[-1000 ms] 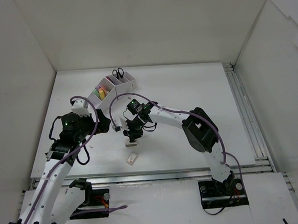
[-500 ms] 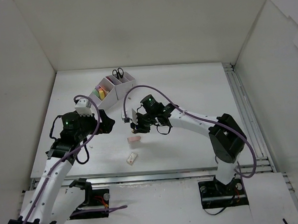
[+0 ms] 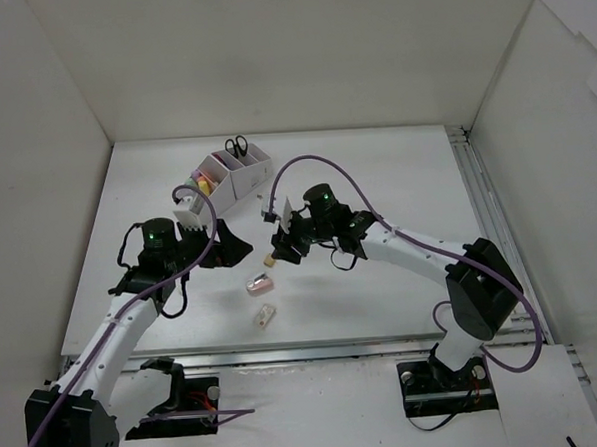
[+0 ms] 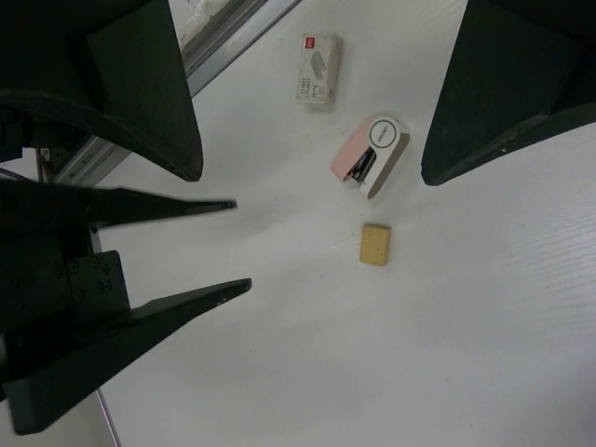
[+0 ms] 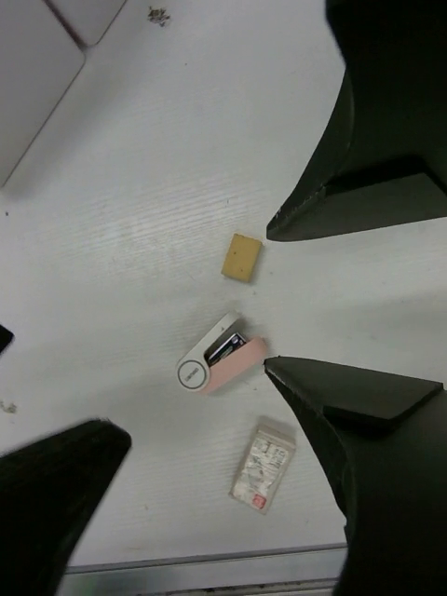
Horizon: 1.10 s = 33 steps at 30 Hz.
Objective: Sort the stationery into containers
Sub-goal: Pick up the stationery from the center of the board.
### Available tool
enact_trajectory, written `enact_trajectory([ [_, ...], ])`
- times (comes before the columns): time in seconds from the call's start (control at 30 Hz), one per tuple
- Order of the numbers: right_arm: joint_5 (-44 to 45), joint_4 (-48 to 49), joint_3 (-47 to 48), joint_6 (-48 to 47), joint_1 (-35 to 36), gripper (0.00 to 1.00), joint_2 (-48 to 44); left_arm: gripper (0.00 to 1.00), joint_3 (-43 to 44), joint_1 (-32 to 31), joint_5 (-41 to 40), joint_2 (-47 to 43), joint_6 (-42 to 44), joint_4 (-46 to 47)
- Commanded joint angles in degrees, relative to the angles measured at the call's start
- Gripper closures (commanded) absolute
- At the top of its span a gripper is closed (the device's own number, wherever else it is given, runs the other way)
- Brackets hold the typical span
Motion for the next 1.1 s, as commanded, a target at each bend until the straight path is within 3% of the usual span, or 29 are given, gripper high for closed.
enact_trajectory([
  [0.0,-1.40,-3.23,0.64,-6.09,3.73,0.48,-0.42,0.01,2.35,-0.18,-0.06,-3.06,-1.01,4.56],
  [0.1,-4.82,-5.77,1.85,-10.59,5.33,0.20,3.00,0.01,2.52,-0.18,-2.96,-5.00,-0.57,1.40],
  [0.13,-5.52,-7.26,4.39,-11.73,5.77,0.02,4.40,0.00,2.52,-0.18,-3.84,-6.75,-0.48,-0.35],
  [0.4,-1.75,-9.38,12.75,-17.11,7.00,0.02,16.27,0.00,2.17,-0.18,-15.09,-16.33,0.40,-9.93],
  [0.83,-0.61,-15.98,18.82,-21.06,7.79,0.02,25.77,0.00,2.08,-0.18,-20.20,-19.42,-0.31,-11.61],
  [0.97,-1.66,-15.98,19.27,-21.06,7.71,0.09,26.91,0.01,2.79,-0.18,-20.72,-18.02,0.31,-11.26],
  [1.07,-2.28,-15.89,19.44,-20.80,7.62,0.25,26.92,0.00,3.05,-0.18,-21.16,-16.88,0.84,-11.26],
])
